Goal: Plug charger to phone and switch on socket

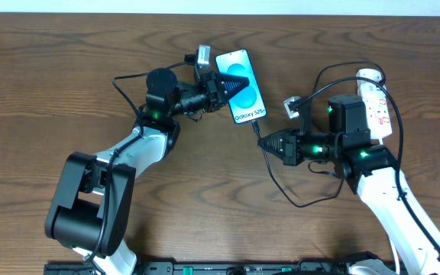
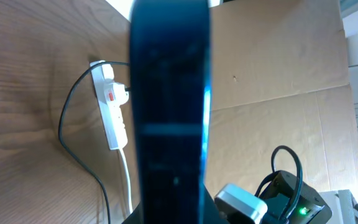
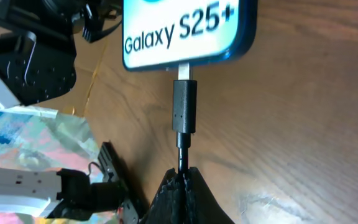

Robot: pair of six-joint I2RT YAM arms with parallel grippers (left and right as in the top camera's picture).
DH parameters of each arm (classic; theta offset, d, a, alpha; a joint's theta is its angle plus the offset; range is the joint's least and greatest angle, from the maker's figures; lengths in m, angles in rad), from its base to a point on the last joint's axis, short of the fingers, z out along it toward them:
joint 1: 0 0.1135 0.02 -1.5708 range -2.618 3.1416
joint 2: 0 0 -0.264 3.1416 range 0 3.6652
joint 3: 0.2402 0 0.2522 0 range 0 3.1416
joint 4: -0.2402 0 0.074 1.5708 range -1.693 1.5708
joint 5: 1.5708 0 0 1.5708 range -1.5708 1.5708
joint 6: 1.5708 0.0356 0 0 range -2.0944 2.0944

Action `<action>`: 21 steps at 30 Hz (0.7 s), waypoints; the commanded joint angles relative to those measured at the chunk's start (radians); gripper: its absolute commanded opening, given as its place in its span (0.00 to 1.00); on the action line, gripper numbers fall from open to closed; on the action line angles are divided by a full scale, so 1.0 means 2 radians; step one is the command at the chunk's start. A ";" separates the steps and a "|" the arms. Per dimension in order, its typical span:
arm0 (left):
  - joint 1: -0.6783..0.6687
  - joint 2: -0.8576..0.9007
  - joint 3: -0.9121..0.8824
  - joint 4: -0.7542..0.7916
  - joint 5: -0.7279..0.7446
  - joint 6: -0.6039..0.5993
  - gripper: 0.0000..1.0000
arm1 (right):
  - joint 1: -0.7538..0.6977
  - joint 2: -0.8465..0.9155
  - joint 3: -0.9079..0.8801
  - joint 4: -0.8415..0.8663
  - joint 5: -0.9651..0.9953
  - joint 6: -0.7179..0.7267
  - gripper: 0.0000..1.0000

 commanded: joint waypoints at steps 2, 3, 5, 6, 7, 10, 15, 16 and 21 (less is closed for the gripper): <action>0.002 -0.007 0.013 0.006 -0.017 0.009 0.07 | 0.002 -0.009 0.000 -0.013 -0.023 -0.002 0.01; 0.002 -0.007 0.013 0.007 -0.018 0.013 0.07 | 0.002 -0.009 0.000 -0.012 -0.023 -0.008 0.01; 0.002 -0.007 0.013 0.006 -0.018 0.013 0.08 | 0.002 -0.009 0.000 -0.006 -0.023 -0.012 0.01; 0.002 -0.007 0.013 0.006 -0.018 0.013 0.07 | 0.002 -0.009 0.000 -0.003 -0.021 -0.012 0.01; 0.002 -0.007 0.013 0.007 -0.018 0.013 0.07 | 0.002 -0.009 0.000 -0.002 -0.021 -0.012 0.01; 0.002 -0.007 0.013 0.006 -0.018 0.013 0.08 | 0.002 -0.009 0.000 -0.001 -0.021 -0.012 0.01; 0.002 -0.007 0.013 0.006 -0.018 0.026 0.08 | 0.002 -0.009 0.000 0.000 -0.021 -0.012 0.01; 0.002 -0.007 0.013 0.006 -0.018 0.026 0.07 | 0.002 -0.009 0.000 0.000 -0.021 -0.012 0.01; 0.002 -0.007 0.013 0.006 -0.018 0.026 0.08 | 0.002 -0.009 0.000 0.001 -0.021 -0.012 0.01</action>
